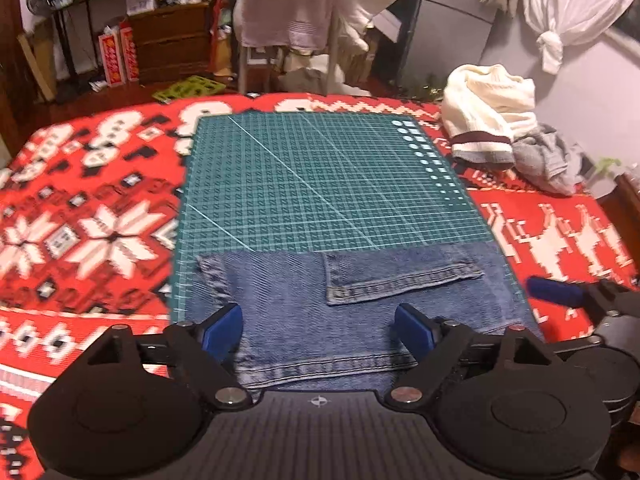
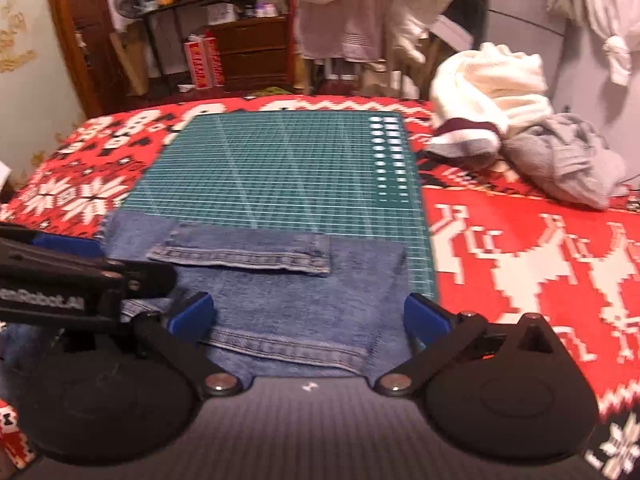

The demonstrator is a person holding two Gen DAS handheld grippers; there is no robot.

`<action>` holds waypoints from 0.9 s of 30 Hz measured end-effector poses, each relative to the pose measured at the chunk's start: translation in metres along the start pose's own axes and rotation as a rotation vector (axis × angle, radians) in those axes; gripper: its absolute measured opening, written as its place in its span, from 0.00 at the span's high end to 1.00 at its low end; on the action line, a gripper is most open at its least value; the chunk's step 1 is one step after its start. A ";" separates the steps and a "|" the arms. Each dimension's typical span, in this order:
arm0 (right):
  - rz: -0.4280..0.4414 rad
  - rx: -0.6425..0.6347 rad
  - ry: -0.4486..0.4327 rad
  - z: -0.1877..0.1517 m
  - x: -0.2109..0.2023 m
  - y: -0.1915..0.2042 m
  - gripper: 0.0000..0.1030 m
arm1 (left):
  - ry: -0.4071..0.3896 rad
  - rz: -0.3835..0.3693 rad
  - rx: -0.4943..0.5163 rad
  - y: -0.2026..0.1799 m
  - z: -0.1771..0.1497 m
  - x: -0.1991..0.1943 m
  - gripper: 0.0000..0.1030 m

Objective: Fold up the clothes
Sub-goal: 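Open both grippers and move them to the edge of the denim shorts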

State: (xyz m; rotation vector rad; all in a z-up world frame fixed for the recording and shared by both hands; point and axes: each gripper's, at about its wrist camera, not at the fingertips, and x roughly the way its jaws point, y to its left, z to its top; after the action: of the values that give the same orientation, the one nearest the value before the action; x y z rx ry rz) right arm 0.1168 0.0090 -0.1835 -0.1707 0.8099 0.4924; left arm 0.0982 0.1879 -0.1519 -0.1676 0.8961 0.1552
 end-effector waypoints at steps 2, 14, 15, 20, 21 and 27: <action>-0.031 -0.005 -0.012 0.000 -0.008 -0.002 0.00 | -0.011 0.034 0.027 -0.003 0.002 -0.006 0.17; -0.035 -0.091 -0.062 0.025 -0.051 0.009 0.00 | -0.107 0.064 0.072 -0.002 0.015 -0.048 0.13; -0.026 -0.111 -0.066 0.027 -0.053 0.010 0.00 | -0.108 0.071 0.060 0.000 0.017 -0.050 0.13; 0.053 -0.002 -0.052 0.035 -0.058 -0.004 0.00 | -0.055 0.039 -0.017 0.015 0.027 -0.049 0.13; 0.081 0.024 -0.042 0.037 -0.058 -0.008 0.00 | -0.034 0.023 -0.022 0.018 0.030 -0.047 0.13; 0.237 0.223 -0.079 0.044 -0.066 -0.042 0.00 | 0.004 -0.001 -0.071 0.028 0.034 -0.044 0.17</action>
State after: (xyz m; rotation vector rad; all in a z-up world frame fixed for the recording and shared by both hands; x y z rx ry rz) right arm 0.1270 -0.0366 -0.1069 0.1520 0.8058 0.6235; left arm 0.0913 0.2191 -0.0991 -0.2339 0.8952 0.1860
